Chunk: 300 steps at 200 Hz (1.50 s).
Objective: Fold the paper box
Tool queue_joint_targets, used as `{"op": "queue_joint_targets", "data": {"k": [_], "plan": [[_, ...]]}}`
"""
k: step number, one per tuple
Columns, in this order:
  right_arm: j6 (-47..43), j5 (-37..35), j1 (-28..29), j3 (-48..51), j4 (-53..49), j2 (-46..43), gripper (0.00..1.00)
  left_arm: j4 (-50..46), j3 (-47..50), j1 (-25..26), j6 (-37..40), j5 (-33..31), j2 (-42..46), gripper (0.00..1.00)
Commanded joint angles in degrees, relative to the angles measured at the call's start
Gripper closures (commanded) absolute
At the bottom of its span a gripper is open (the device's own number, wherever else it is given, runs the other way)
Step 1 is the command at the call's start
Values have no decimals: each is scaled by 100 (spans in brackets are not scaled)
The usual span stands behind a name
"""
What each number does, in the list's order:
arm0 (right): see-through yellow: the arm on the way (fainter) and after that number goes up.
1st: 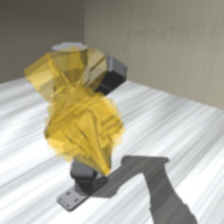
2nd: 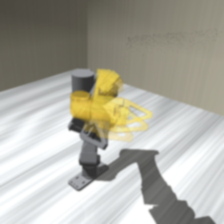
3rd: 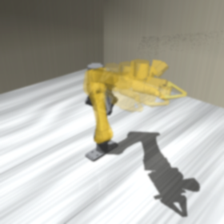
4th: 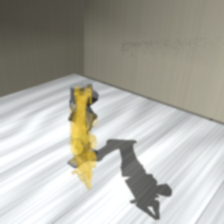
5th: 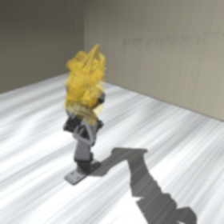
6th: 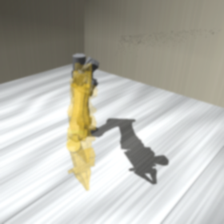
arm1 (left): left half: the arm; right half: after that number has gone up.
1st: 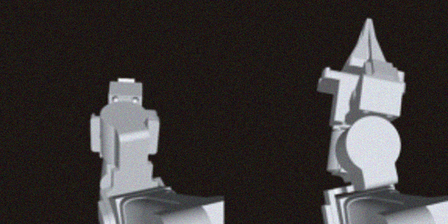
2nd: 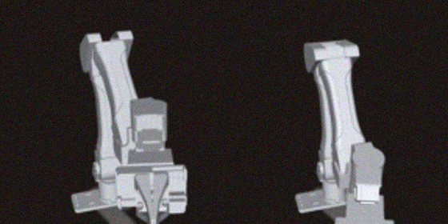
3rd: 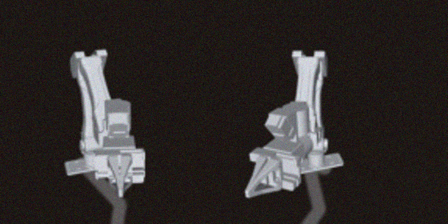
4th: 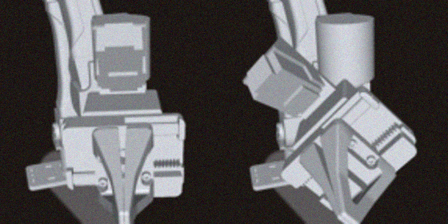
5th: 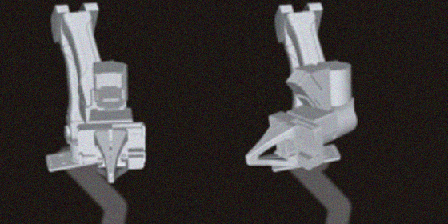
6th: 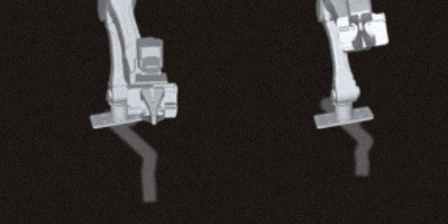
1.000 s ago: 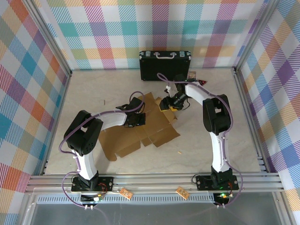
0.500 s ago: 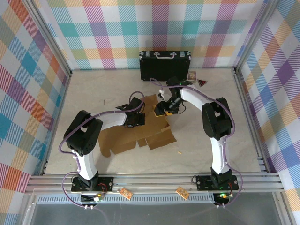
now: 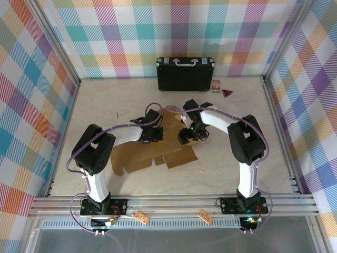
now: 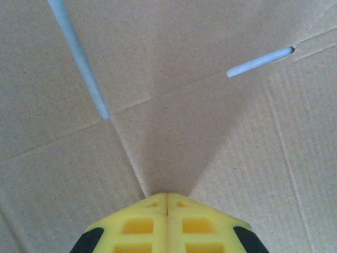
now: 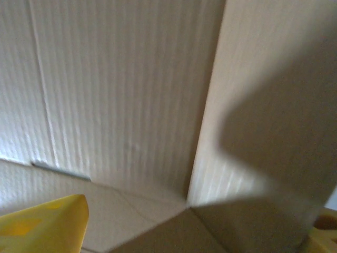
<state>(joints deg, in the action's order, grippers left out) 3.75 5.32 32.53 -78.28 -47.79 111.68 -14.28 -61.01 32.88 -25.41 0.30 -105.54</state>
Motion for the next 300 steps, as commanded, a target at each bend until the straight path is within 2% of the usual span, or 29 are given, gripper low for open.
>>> {"op": "queue_joint_targets", "data": {"k": [1, 24, 46, 102, 121, 137, 157, 181, 213, 225, 238, 254, 276, 286, 300], "plan": [[-111, -241, 104, 303, 57, -407, 24, -1012, 320, 95, 93, -12, -449, 100], [-153, -96, 129, 393, 161, -516, 31, -1011, 316, 100, 90, -12, -458, 100], [-162, 20, 133, 349, 278, -532, 31, -1014, 331, 100, 92, -32, -420, 100], [-276, -234, 64, -179, 423, -321, 20, -961, 560, 80, -98, 25, 103, 100], [-273, -299, 26, -371, 364, -286, 18, -1117, 587, 38, -206, 23, 710, 100], [-313, -254, -22, -325, 489, -430, 15, -1616, 424, -35, -111, -351, 1321, 100], [-246, -134, -182, -267, 616, -623, 14, -2167, 292, -231, -102, -945, 2098, 84], [-101, 183, -385, -314, 753, -639, 14, -2270, 206, -635, -272, -560, 2529, 66], [-94, 100, -430, -470, 710, -509, 16, -2702, -708, -872, -76, -199, 2034, 59], [-42, 112, -466, -444, 771, -548, 17, -2921, -1252, -887, 214, -91, 1666, 55], [188, 14, -495, -242, 1025, -664, 19, -3097, -1802, -885, 665, -14, 1261, 45], [489, 148, -500, 131, 1459, -835, 19, -3337, -2444, -890, 1176, -181, 736, 40], [1129, 434, -500, 721, 2182, -1083, 21, -3835, -3096, -942, 1664, -599, 42, 38], [1310, 632, -494, 962, 2493, -1168, 22, -3899, -3177, -1053, 1799, -456, -143, 37], [1536, 509, -476, 1200, 2735, -1288, 23, -3830, -3101, -1228, 2000, -68, -254, 37]]}}
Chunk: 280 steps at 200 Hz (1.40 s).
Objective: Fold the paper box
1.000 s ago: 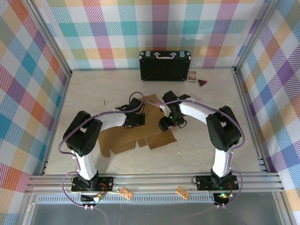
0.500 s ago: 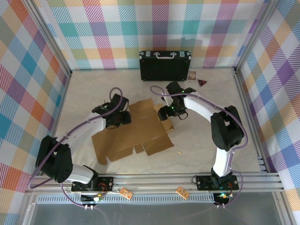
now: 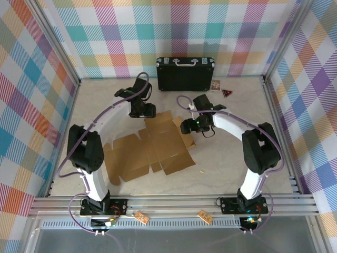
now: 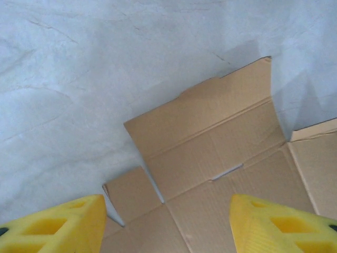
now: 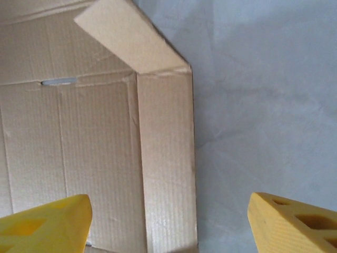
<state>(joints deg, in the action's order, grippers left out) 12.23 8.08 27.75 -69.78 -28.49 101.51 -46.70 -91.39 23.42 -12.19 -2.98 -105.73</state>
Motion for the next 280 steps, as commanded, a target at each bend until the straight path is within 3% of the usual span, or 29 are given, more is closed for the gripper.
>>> {"op": "queue_joint_targets", "data": {"k": [1, 14, 42, 87, 158, 185, 218, 239, 258, 280], "plan": [[690, 220, 7, 381, 844, -290, 23, -578, -54, -292, 702, 288, -240, 37], [782, 8, 2, 490, 935, -371, 22, -563, 32, -441, 1004, 710, -332, 36], [772, 2, 8, 491, 884, -422, 22, -600, 100, -594, 1476, 564, -546, 36], [696, 193, 21, 496, 854, -330, 22, -662, -228, -734, 1824, 1282, -1124, 38], [640, 229, 20, 663, 880, -475, 22, -101, 109, -725, 1797, 1354, -1517, 41], [627, 256, 20, 667, 854, -483, 22, -141, 201, -687, 1733, 1393, -1488, 50], [645, 247, 24, 711, 830, -660, 23, -212, 385, -583, 1513, 1200, -1257, 72], [686, 319, 42, 740, 760, -910, 27, -201, 526, -567, 1390, 1220, -1116, 73], [777, 976, 153, 857, 926, -1220, 34, -421, 383, -567, 1335, 1170, -1178, 73], [938, 1363, 806, 835, 1024, -1165, 39, -373, 333, -655, 1149, 1185, -1021, 71]]}}
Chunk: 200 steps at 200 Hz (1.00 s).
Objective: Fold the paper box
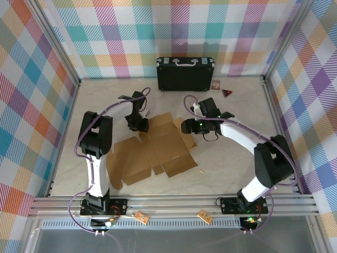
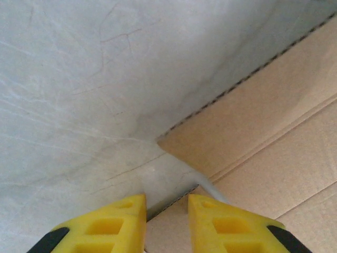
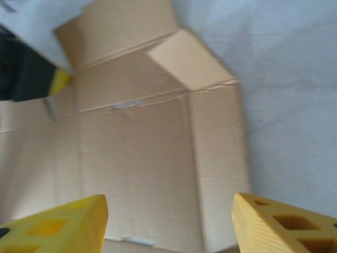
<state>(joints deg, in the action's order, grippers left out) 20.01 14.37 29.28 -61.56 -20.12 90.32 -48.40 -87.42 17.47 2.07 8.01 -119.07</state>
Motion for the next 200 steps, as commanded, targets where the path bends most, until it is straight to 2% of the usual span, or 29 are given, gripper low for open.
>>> {"op": "queue_joint_targets", "data": {"k": [1, 20, 25, 34, 52, 65, 88, 110, 136, 170, 200], "plan": [[169, 733, 686, 8, 177, -26, 39, -195, -65, -69, -294, 104, 322, 70], [577, 667, 1156, -200, 152, 472, 48, -152, -125, -228, -571, 469, 414, 66], [661, 590, 1190, -213, 184, 591, 51, -138, -130, -256, -633, 505, 427, 66], [875, 321, 1220, -209, 289, 826, 62, -74, -89, -287, -721, 654, 457, 64], [915, 67, 1225, -381, 325, 1247, 74, 189, 29, -297, -981, 848, 390, 57], [846, -29, 1229, -594, 252, 1522, 78, 157, -56, -297, -1034, 1000, 213, 57], [787, -173, 1213, -900, 111, 1875, 85, 261, -90, -314, -1043, 807, 92, 53], [735, 38, 1189, -1297, -108, 2346, 89, 151, -262, -371, -955, 766, -70, 51], [740, -44, 1131, -1649, -227, 2739, 92, 47, -314, -472, -939, 1048, -205, 50], [509, -40, 958, -2353, -566, 3258, 94, -51, -130, -474, -912, 1117, -126, 50], [434, -1, 810, -2783, -707, 3587, 96, 34, 181, -465, -1093, 1698, 133, 50]]}}
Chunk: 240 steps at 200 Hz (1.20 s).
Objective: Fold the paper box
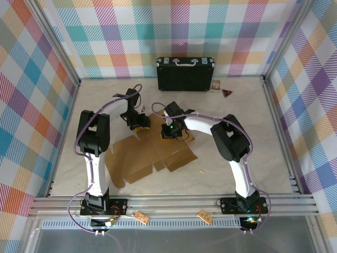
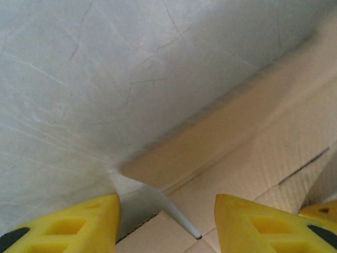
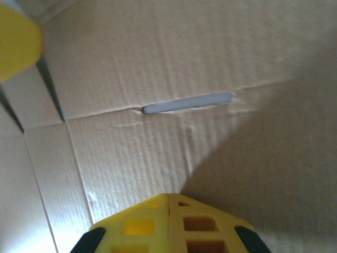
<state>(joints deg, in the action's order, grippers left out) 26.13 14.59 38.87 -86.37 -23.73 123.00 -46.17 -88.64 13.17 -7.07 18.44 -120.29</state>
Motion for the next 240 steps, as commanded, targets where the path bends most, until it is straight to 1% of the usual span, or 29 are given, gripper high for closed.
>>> {"op": "queue_joint_targets", "data": {"k": [1, 35, 48, 67, 84, 115, 155, 187, 196, 208, 219, 240], "plan": [[-182, -20, -155, -315, -353, 329, 96, -185, 317, -34, -185, 680, 267, 50], [-237, 10, -269, -638, -424, 637, 96, -130, 637, -10, -292, 925, 761, 52], [-232, 83, -309, -670, -399, 690, 96, -25, 816, 8, -362, 1189, 1001, 52], [-253, 88, -321, -630, -352, 695, 96, 142, 1024, 138, -440, 1564, 1253, 52], [-231, 122, -335, -612, -313, 719, 96, 346, 1197, 334, -552, 1738, 1391, 52], [-225, 142, -336, -548, -266, 739, 97, 562, 1361, 610, -619, 1783, 1387, 53], [-214, 141, -336, -504, -241, 722, 97, 934, 1619, 696, -830, 1730, 1240, 57], [-205, 149, -342, -495, -232, 733, 97, 1225, 1791, 798, -996, 1725, 1047, 67], [-206, 149, -345, -487, -232, 728, 97, 1330, 1853, 835, -1033, 1762, 1009, 72], [-203, 149, -343, -486, -234, 726, 97, 1408, 1918, 886, -1080, 1717, 948, 76], [-196, 149, -345, -480, -235, 727, 97, 1458, 1968, 897, -1095, 1697, 897, 82], [-187, 149, -353, -463, -220, 721, 97, 1567, 2083, 898, -1166, 1612, 811, 89]]}}
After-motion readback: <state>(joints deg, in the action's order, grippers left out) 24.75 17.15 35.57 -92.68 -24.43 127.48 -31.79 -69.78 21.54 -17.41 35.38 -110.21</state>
